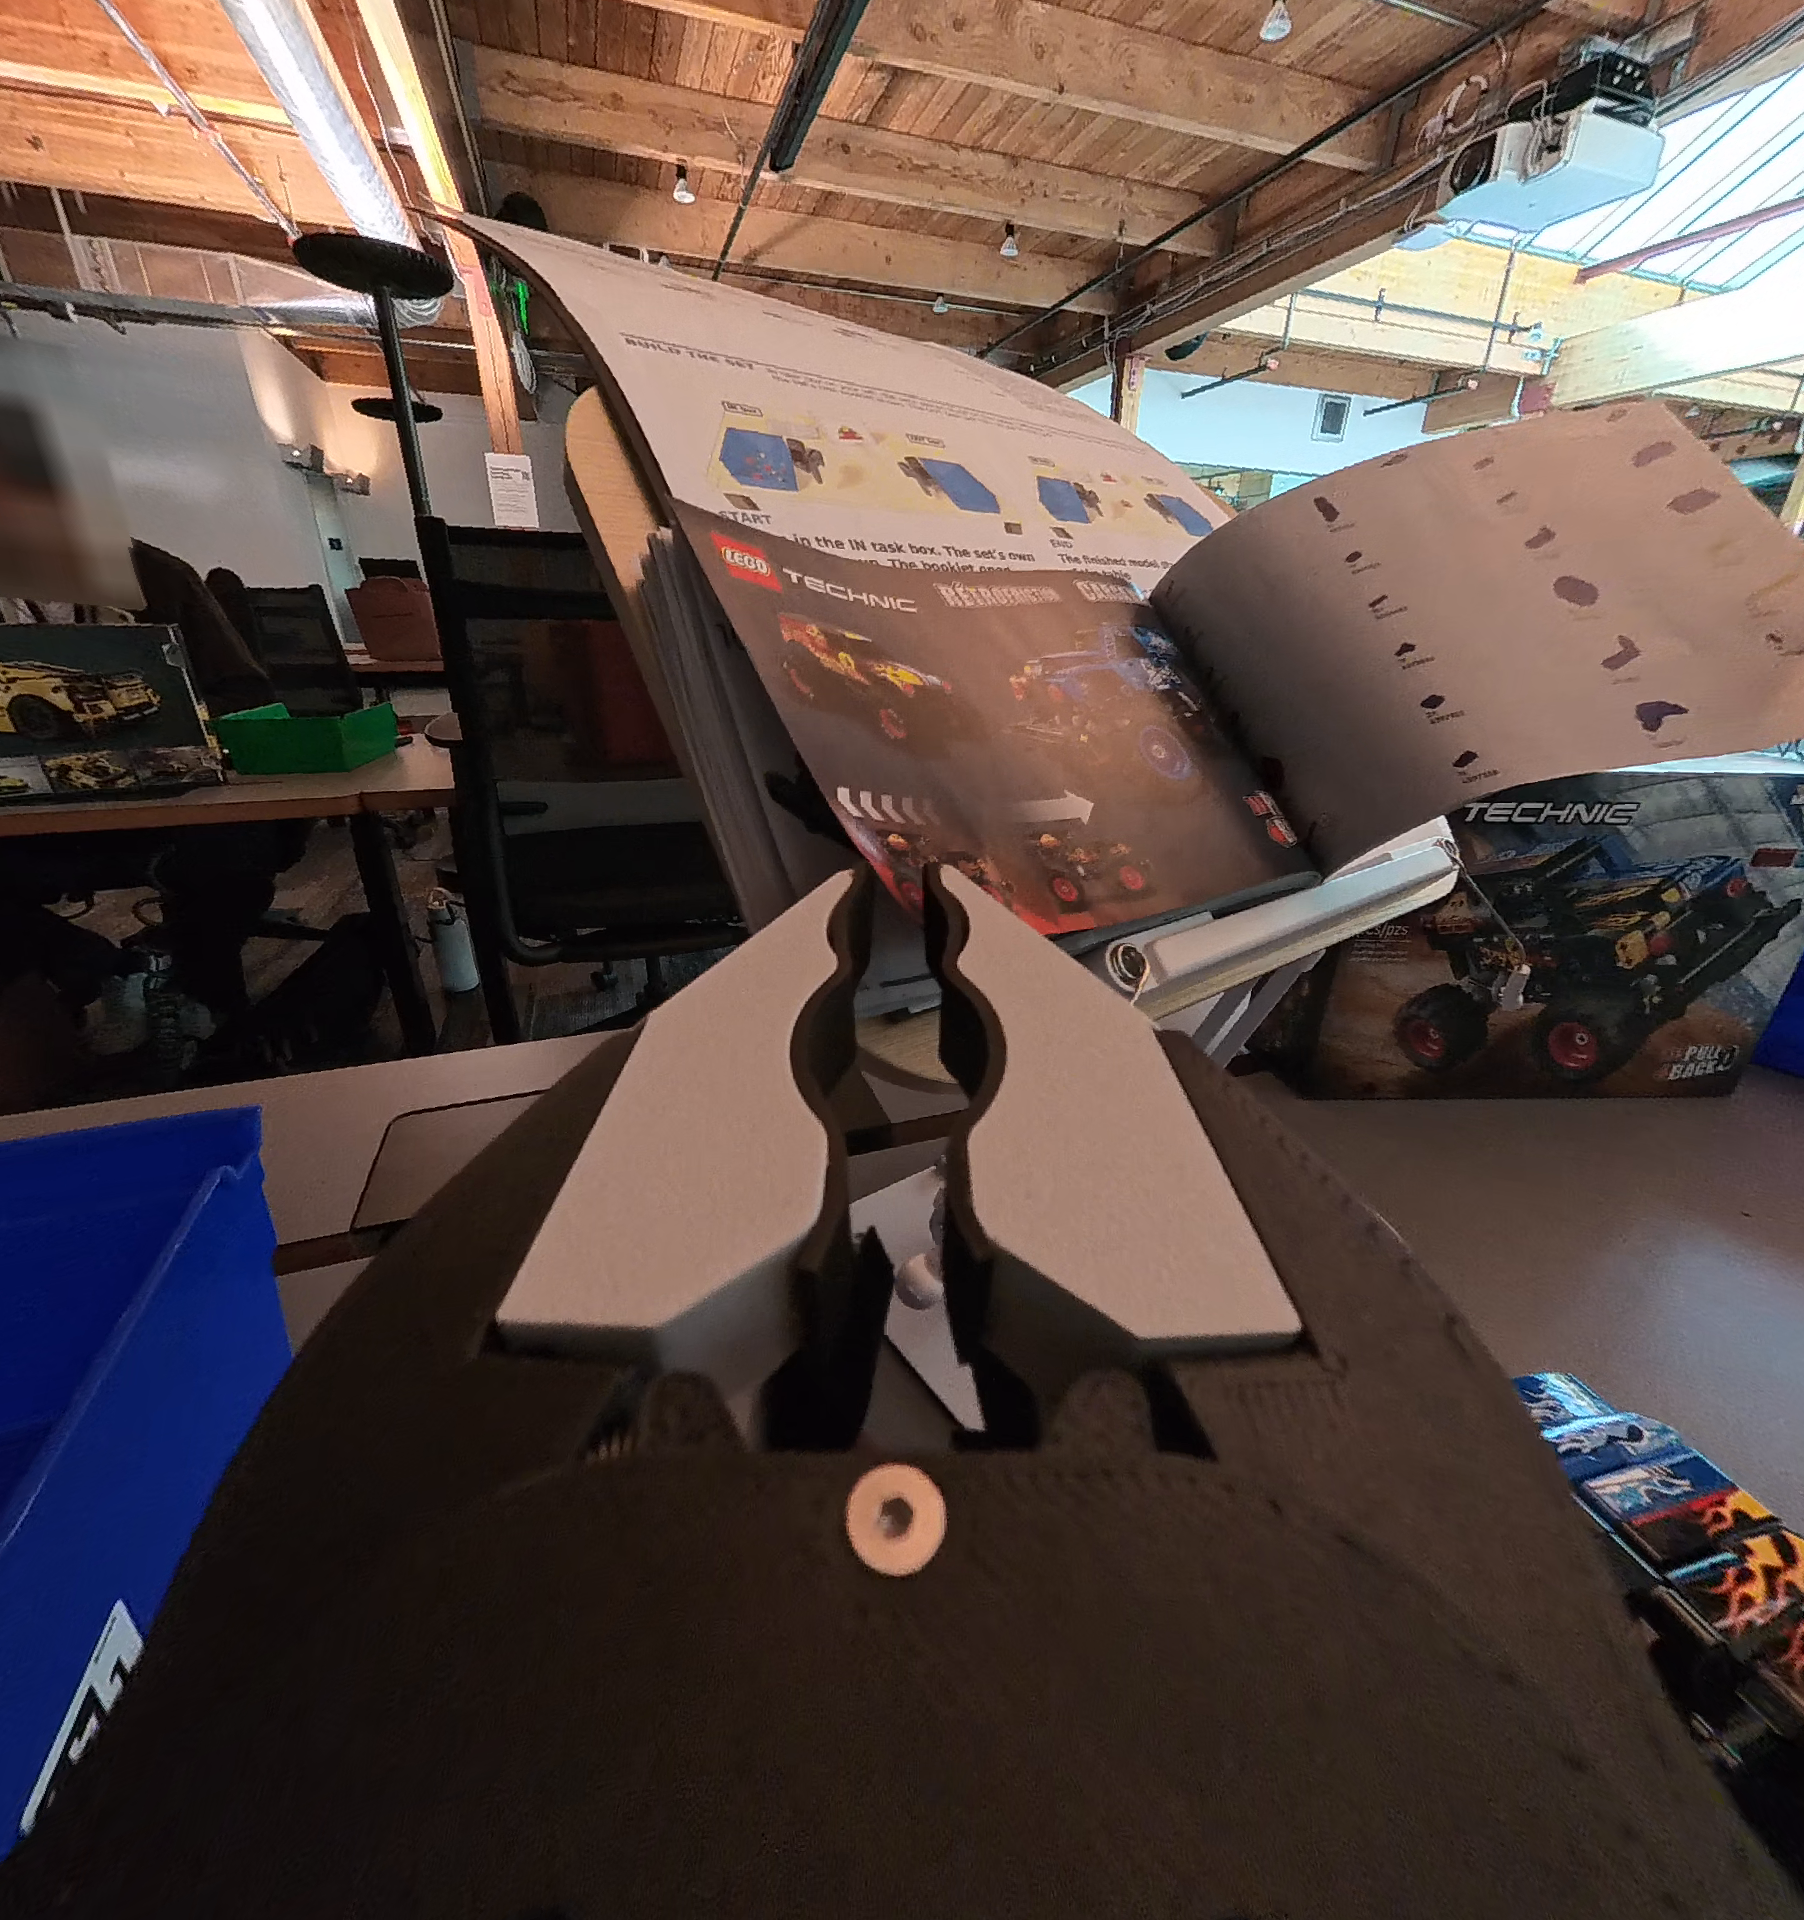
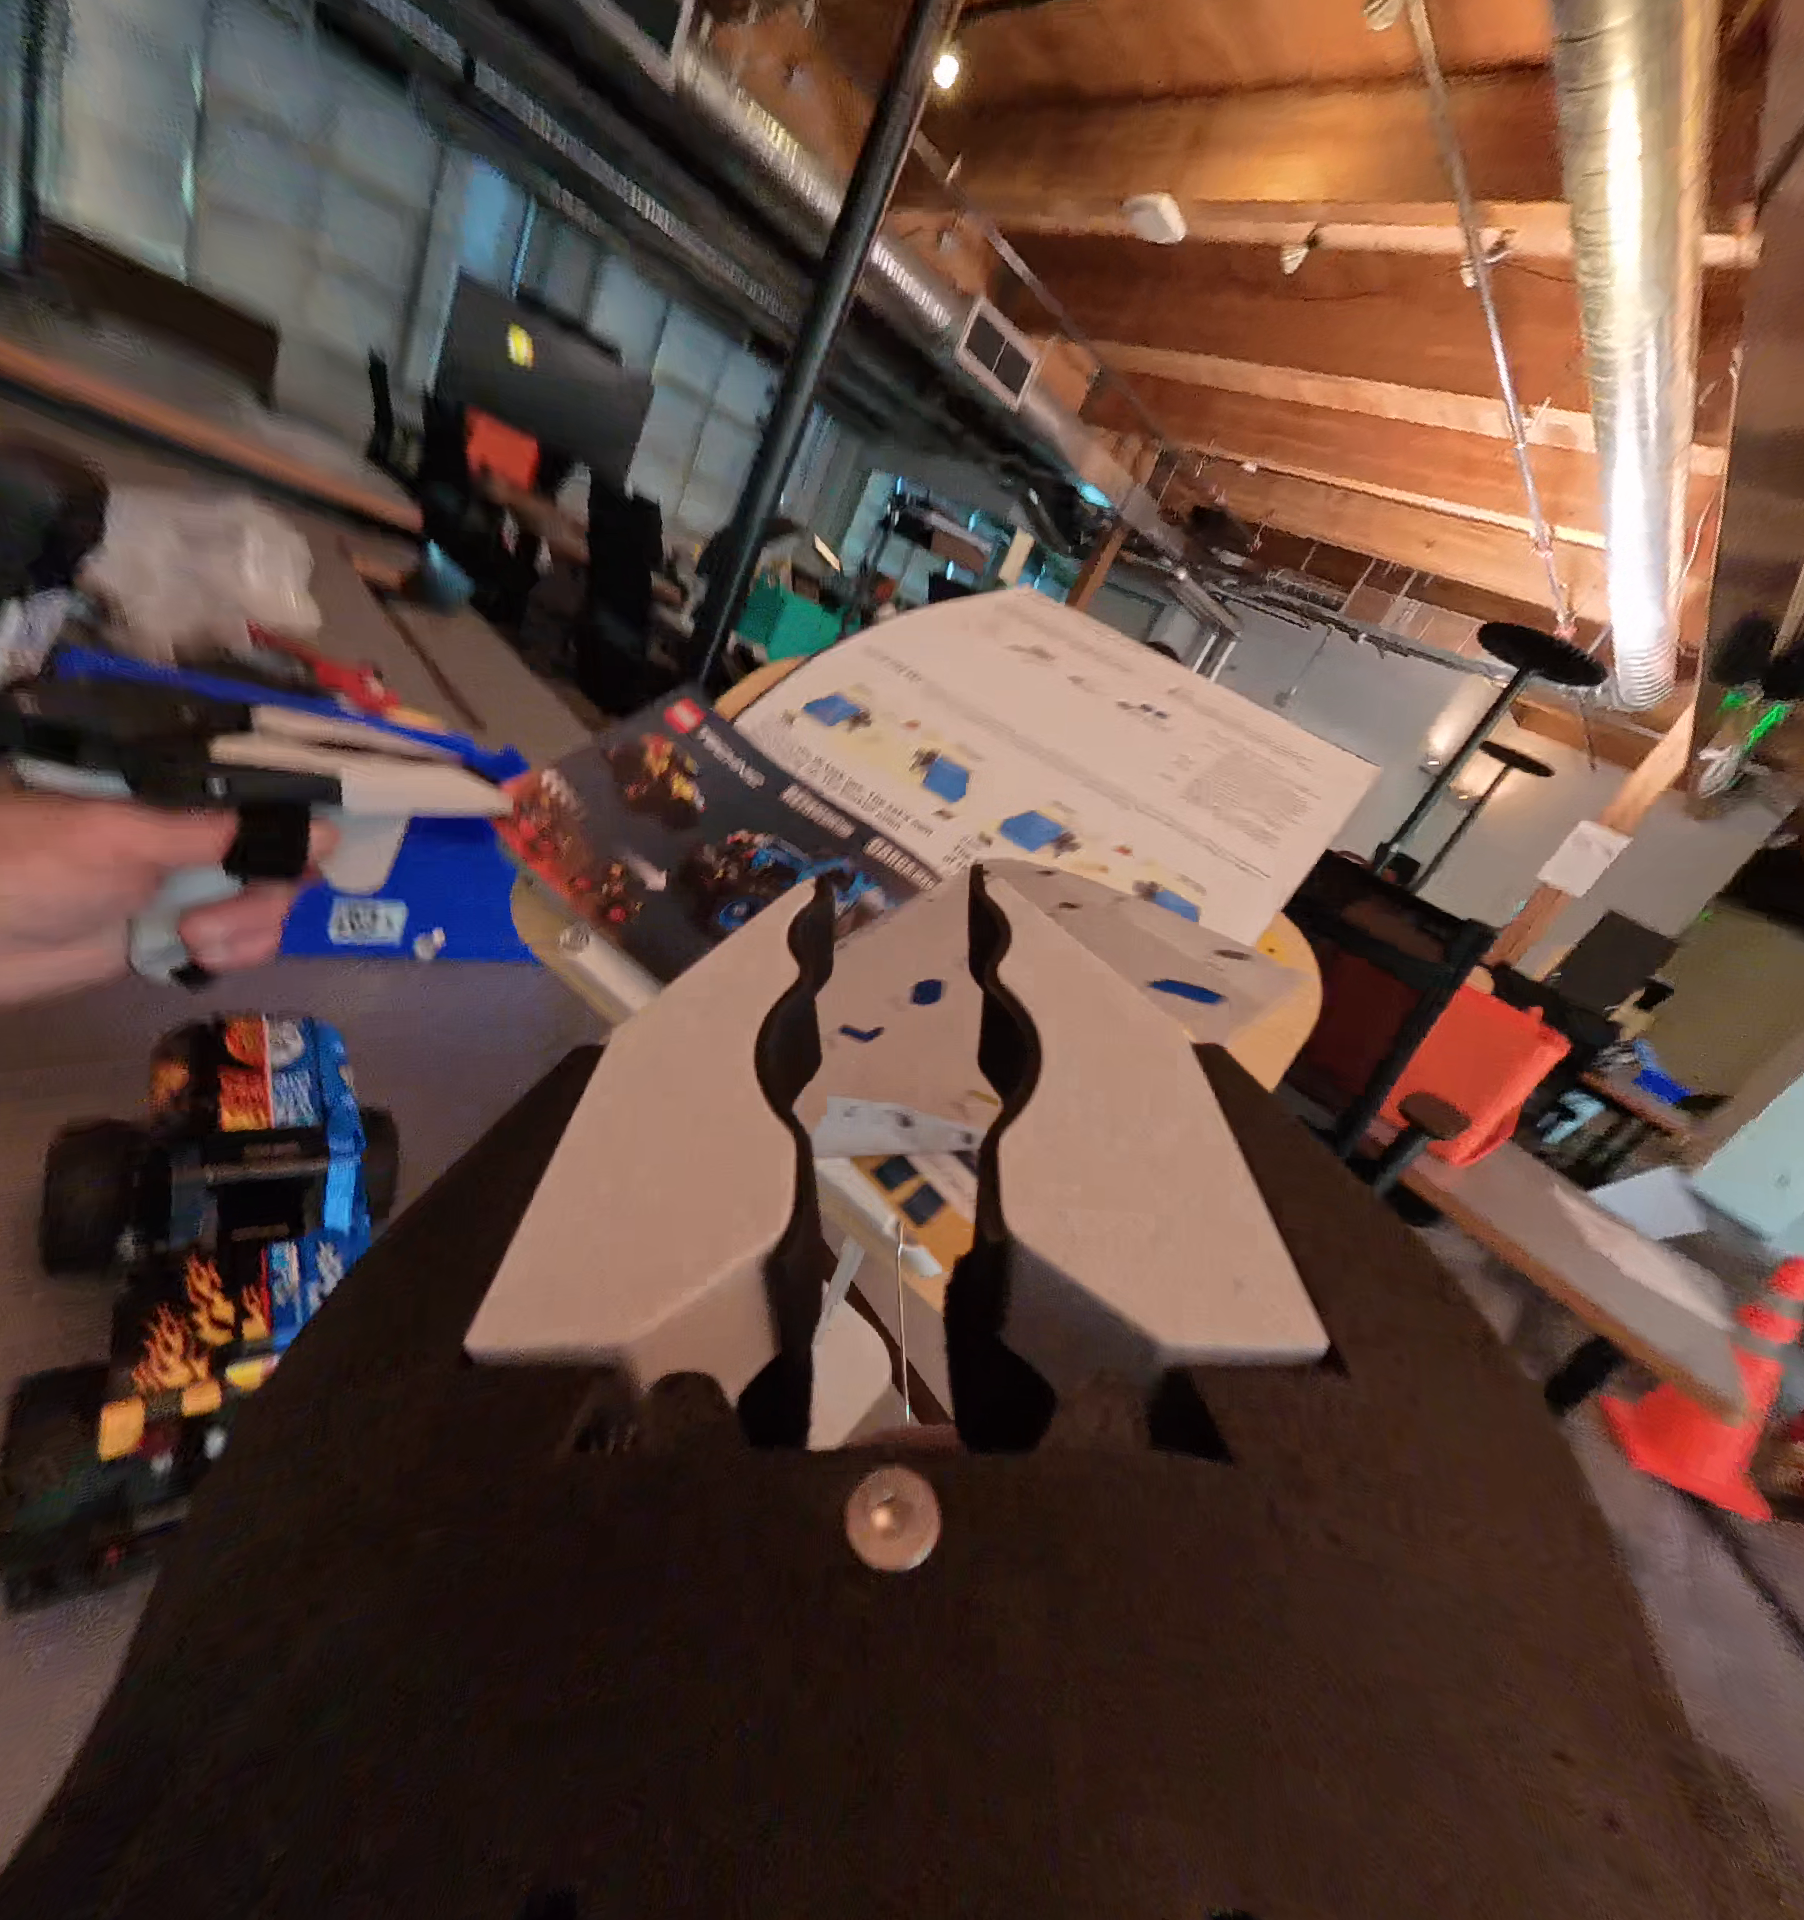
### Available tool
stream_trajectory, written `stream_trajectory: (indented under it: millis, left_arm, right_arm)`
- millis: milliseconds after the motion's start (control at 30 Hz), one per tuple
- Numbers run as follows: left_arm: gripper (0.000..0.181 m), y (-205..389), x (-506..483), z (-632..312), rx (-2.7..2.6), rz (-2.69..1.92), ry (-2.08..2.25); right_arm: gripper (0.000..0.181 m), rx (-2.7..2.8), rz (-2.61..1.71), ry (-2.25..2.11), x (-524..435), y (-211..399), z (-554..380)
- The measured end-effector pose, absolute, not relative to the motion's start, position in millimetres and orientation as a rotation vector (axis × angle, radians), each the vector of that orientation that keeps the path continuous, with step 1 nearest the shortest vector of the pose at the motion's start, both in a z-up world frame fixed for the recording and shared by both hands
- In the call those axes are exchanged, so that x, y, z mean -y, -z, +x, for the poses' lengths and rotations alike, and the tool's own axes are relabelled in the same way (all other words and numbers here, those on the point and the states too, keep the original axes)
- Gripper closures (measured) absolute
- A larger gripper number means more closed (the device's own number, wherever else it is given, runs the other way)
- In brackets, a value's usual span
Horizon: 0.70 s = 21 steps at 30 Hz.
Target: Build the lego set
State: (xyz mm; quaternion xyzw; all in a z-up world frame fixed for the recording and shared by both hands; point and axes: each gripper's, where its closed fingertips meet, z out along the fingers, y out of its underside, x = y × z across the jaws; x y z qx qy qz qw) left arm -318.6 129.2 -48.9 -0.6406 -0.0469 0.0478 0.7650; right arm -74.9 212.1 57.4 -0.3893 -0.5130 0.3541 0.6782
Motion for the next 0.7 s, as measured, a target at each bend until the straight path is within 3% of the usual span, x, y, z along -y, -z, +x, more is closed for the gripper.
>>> stream_trajectory:
  millis: [267,700]
  left_arm:
    - [0.174,49.0,-127.5,-321.2,0.108,-1.388,-0.104]
    - [0.175,51.9,-128.6,-322.9,0.113,-1.392,-0.095]
  right_arm:
    - [0.163,1.283,-1.108,-0.577,-248.4,37.5,-126.3]
    - [0.163,1.253,-1.226,-0.566,-278.9,58.4,-121.7]
